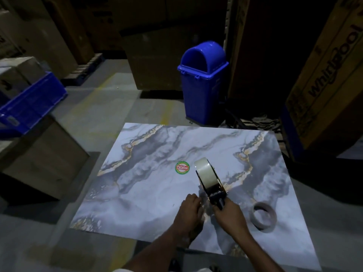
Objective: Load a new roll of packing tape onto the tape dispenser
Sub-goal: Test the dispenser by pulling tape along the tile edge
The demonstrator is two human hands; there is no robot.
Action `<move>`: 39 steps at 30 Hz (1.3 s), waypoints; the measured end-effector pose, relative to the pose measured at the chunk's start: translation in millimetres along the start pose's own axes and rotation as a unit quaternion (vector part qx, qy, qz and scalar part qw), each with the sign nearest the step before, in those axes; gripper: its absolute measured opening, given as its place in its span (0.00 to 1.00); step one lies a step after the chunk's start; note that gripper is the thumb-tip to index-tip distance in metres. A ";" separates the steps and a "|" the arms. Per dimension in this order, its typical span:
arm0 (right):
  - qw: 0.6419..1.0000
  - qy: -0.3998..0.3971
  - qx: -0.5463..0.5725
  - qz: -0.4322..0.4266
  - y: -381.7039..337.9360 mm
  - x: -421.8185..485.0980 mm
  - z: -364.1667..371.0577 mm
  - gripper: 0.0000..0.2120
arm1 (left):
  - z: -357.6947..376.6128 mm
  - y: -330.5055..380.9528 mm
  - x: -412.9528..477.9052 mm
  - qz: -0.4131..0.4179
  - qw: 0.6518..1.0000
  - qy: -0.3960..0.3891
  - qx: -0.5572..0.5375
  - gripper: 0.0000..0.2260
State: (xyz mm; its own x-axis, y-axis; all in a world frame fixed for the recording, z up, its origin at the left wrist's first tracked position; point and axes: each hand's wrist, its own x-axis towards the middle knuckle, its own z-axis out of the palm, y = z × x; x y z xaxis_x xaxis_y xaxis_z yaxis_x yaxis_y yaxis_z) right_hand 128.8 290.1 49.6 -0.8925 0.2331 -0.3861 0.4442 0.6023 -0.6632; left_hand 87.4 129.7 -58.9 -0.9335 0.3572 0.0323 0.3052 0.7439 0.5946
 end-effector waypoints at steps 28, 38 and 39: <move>0.992 0.112 0.002 -0.055 -9.2 -7.9 110.5 0.13 | -59.2 -50.8 51.8 -0.476 0.578 0.003 -0.663 0.20; 0.985 0.146 0.011 -0.092 -25.7 41.4 113.6 0.09 | -107.3 -76.9 87.5 -0.398 0.520 -0.013 -0.756 0.38; 0.984 0.152 0.007 -0.092 -26.3 49.3 115.6 0.10 | -107.7 -77.5 91.5 -0.406 0.505 -0.011 -0.761 0.41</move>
State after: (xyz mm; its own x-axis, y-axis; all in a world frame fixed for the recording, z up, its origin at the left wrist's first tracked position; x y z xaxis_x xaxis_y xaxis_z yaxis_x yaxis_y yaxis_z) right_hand 82.2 197.5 -26.1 -0.9391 0.3397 -0.0511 0.2724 0.6456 -0.7134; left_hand -42.0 43.8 -15.5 -0.6274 0.3018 -0.7178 -0.6908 -0.6411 0.3343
